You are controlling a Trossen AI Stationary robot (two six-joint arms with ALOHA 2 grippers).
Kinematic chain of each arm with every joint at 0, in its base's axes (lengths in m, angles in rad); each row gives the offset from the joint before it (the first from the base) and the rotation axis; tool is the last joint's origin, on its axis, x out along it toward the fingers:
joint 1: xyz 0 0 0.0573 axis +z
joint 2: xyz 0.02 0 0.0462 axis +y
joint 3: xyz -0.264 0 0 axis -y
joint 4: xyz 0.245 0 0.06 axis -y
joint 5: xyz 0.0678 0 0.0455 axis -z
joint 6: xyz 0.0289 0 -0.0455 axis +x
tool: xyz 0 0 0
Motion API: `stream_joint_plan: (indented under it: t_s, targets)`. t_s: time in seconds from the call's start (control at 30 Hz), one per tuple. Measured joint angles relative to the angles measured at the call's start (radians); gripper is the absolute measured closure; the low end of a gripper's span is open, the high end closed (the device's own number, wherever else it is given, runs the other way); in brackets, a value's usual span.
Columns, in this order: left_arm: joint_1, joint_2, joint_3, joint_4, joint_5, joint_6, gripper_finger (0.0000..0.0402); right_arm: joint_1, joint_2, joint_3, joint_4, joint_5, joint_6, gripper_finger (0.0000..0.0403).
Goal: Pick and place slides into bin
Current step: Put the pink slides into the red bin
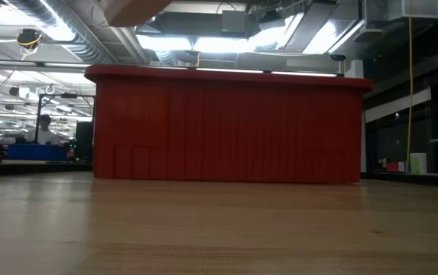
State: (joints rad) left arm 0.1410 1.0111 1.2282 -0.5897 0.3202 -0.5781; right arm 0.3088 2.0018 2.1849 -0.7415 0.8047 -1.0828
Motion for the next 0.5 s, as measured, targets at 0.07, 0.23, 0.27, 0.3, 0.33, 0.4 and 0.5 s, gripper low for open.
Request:
stream_joint_plan:
  t_s: [0.07,0.23,0.27,0.3,0.33,0.4,0.5]
  targets:
    - [0.000,0.000,0.000,-0.001,-0.004,0.018,0.0396,0.002,0.000,0.000,0.000,0.002,0.001,0.0389]
    - [0.000,0.000,0.000,0.011,-0.012,0.038,0.0385,0.017,0.003,0.011,0.025,0.075,-0.013,0.0392]
    - [0.000,0.000,0.000,0.016,-0.014,0.054,0.0381,0.022,0.004,0.020,0.024,0.088,-0.015,0.0392]
    - [0.000,0.000,0.001,0.020,-0.015,0.064,0.0377,0.027,0.005,0.029,0.022,0.099,-0.016,0.0392]
    - [0.000,0.000,0.002,0.025,-0.015,0.068,0.0371,0.033,0.005,0.041,0.013,0.105,-0.013,0.0392]
    - [0.000,0.000,0.002,0.034,-0.014,0.074,0.0359,0.046,0.005,0.071,-0.017,0.112,0.008,0.0392]
    - [0.000,-0.001,0.002,0.068,-0.019,0.111,0.0340,0.065,0.005,0.119,-0.082,0.128,0.057,0.0392]
